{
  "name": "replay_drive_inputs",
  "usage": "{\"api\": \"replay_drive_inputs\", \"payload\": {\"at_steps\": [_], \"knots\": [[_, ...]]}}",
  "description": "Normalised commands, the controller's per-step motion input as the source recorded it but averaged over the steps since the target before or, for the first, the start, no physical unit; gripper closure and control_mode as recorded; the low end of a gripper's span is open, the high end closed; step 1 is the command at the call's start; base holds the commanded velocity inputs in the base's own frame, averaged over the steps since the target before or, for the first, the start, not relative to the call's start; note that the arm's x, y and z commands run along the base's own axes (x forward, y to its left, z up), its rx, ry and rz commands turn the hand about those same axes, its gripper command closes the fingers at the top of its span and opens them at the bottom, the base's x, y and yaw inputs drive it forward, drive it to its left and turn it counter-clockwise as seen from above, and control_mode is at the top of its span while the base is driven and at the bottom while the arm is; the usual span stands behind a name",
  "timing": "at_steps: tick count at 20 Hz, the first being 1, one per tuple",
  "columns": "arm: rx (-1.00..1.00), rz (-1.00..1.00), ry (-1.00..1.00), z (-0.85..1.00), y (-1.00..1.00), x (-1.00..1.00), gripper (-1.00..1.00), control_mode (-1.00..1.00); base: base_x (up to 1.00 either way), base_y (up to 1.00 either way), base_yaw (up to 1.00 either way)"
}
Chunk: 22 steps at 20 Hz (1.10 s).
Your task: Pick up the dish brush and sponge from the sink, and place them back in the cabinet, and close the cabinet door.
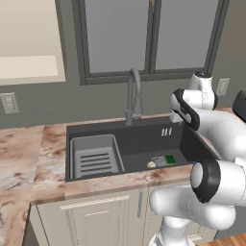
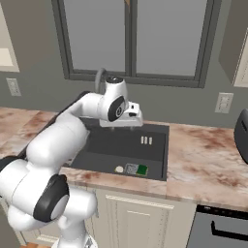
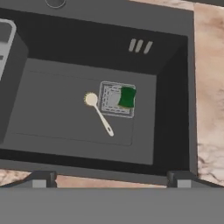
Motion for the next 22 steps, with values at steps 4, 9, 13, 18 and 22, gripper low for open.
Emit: {"api": "replay_drive_inputs", "payload": {"at_steps": [4, 9, 13, 18, 22], "knots": [[0.12, -0.05, 0.04, -0.21, -0.09, 0.21, -1.0, -1.0, 0.0, 0.0, 0.0], [0.08, -0.05, 0.02, -0.23, -0.11, 0.16, -1.0, -1.0, 0.0, 0.0, 0.0], [0.0, -0.03, 0.0, -0.24, -0.1, 0.02, -1.0, -1.0, 0.0, 0.0, 0.0], [0.0, -0.01, 0.0, -0.31, -0.12, 0.0, -1.0, -1.0, 0.0, 0.0, 0.0], [0.0, 0.0, 0.0, -0.32, -0.03, 0.0, -1.0, -1.0, 0.0, 0.0, 0.0]]}}
